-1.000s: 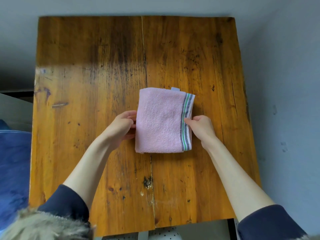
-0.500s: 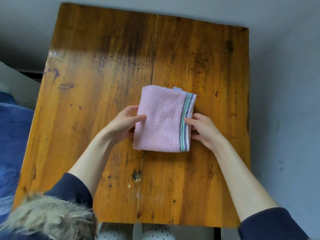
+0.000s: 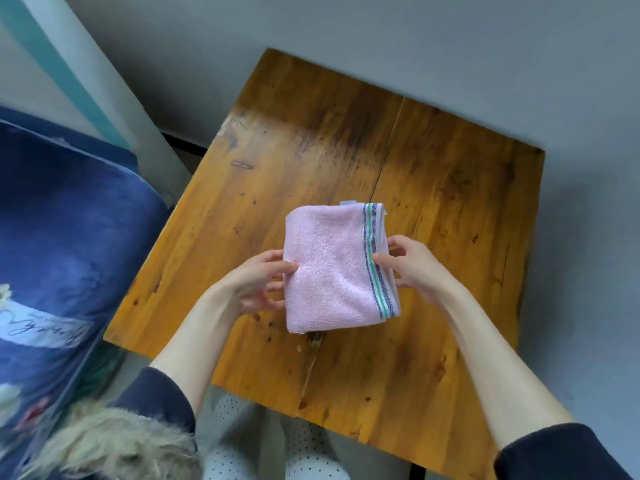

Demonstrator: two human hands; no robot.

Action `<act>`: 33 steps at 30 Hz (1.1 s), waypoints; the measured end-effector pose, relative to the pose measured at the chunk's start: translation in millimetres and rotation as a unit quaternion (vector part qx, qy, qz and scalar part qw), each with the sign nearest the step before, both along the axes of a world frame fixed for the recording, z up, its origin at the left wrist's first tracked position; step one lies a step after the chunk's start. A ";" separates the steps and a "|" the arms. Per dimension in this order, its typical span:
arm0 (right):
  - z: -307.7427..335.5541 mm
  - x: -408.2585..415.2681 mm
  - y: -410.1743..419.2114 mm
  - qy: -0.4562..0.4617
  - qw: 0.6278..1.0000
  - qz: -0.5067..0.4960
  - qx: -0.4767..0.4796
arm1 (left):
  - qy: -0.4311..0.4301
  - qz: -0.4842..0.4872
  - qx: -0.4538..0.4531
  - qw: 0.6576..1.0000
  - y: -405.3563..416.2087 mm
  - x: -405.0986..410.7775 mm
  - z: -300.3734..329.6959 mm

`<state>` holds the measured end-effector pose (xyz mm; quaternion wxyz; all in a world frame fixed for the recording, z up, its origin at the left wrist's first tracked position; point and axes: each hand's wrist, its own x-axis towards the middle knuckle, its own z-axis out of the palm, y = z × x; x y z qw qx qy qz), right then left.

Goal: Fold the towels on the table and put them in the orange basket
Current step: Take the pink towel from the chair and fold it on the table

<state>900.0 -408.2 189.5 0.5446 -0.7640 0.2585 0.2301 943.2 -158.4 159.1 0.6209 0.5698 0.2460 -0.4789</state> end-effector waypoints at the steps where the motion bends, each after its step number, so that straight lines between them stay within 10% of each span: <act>1: 7.8 5.2 14.0 -0.006 1.000 0.018 -0.004 | -0.004 0.018 -0.002 1.000 14.6 -3.0 6.5; 33: 106.3 38.7 695.1 -0.041 0.884 0.463 0.041 | -0.130 0.531 0.066 0.835 601.4 -199.3 120.2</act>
